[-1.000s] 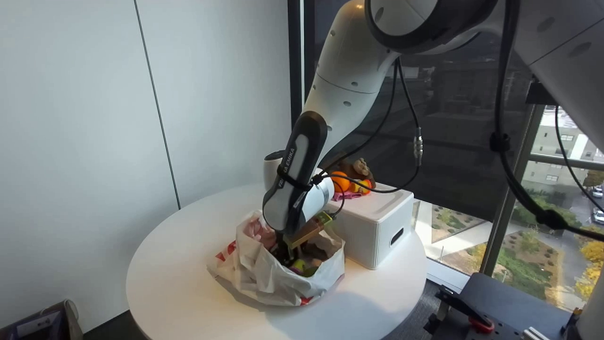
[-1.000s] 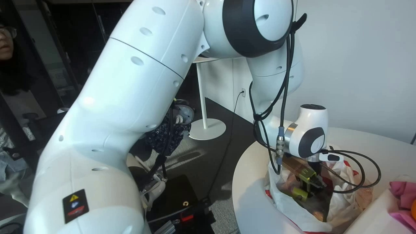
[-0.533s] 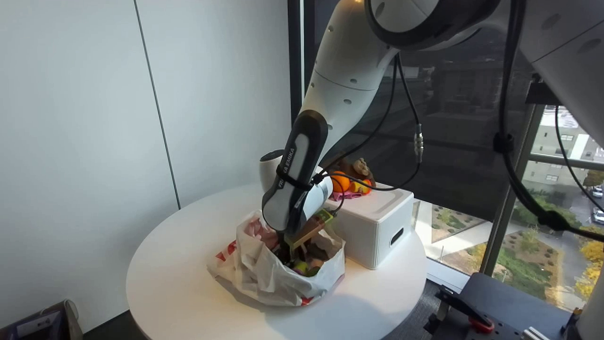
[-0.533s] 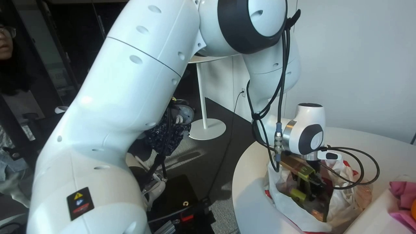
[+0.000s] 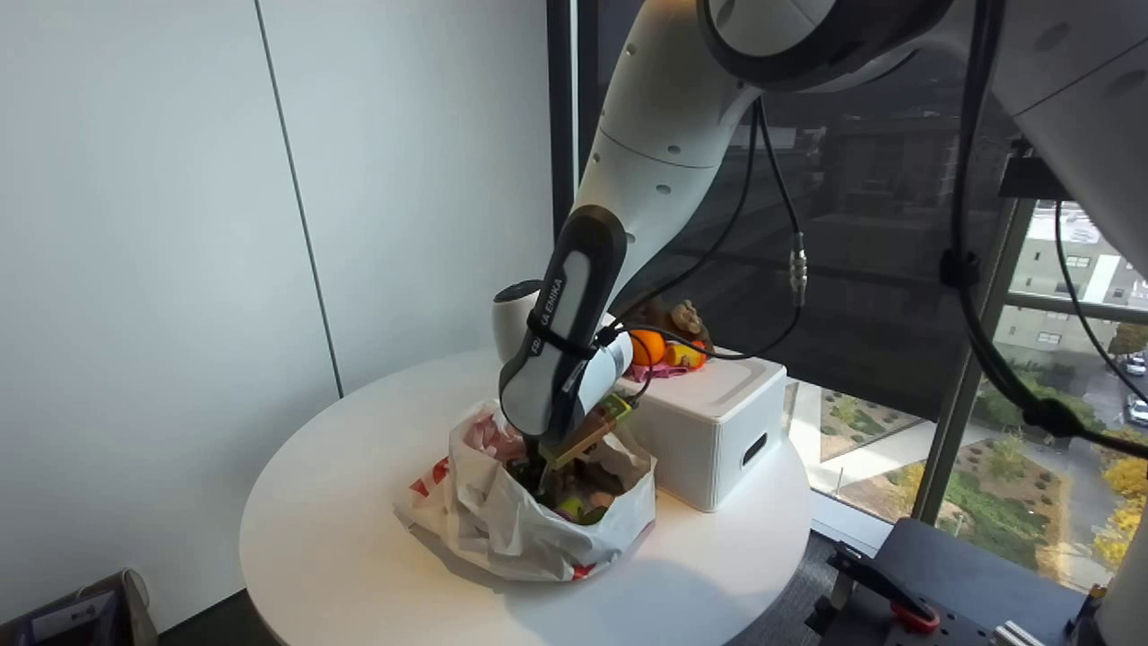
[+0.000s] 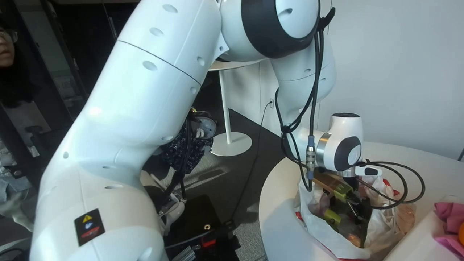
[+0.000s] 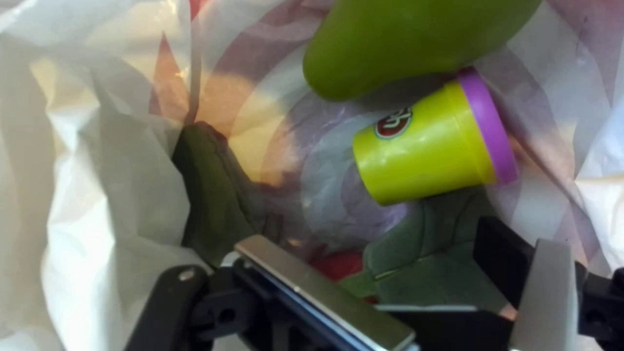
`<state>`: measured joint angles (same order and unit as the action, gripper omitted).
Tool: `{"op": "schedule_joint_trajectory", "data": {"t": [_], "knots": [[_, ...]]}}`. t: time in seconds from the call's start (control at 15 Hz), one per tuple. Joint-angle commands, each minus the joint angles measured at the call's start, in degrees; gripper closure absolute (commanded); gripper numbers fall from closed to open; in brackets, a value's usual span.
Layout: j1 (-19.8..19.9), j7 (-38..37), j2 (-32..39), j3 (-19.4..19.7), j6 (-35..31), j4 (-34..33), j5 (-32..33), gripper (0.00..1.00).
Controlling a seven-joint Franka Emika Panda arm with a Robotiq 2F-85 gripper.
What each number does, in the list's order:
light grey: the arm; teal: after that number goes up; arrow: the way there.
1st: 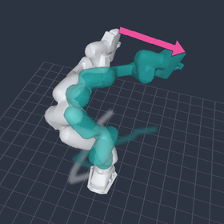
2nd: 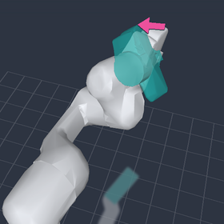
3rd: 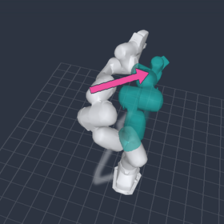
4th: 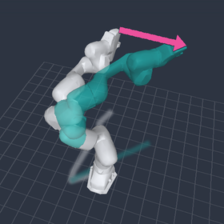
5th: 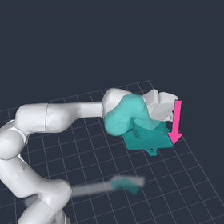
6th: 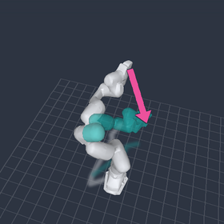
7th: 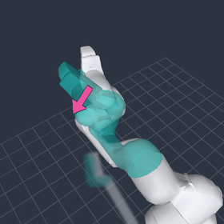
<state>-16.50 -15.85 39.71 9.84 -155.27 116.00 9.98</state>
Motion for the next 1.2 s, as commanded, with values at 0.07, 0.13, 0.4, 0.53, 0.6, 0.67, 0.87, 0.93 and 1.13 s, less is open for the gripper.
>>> {"op": "schedule_joint_trajectory", "data": {"t": [0.07,0.13,0.4,0.53,0.6,0.67,0.87,0.93,1.13], "knots": [[-0.01,-0.94,0.83,0.59,-3.76,-0.58,1.12,0.0],[-0.08,-0.39,1.17,0.75,-4.61,-0.7,1.44,0.0],[-0.34,0.08,1.86,1.52,-6.1,-0.74,2.03,0.42],[-0.42,0.21,1.69,1.66,-6.51,-0.43,2.0,0.57],[-0.52,0.3,1.43,1.71,-6.53,-0.17,2.06,0.64],[-0.57,0.43,1.11,1.69,-6.46,0.14,2.09,0.71],[-0.66,1.1,-0.46,1.45,-5.41,1.39,2.2,0.94],[-0.69,1.51,-1.61,1.33,-5.12,2.27,2.3,0.95],[1.79,5.18,-7.77,-1.56,-0.69,5.47,0.89,0.98]]}}
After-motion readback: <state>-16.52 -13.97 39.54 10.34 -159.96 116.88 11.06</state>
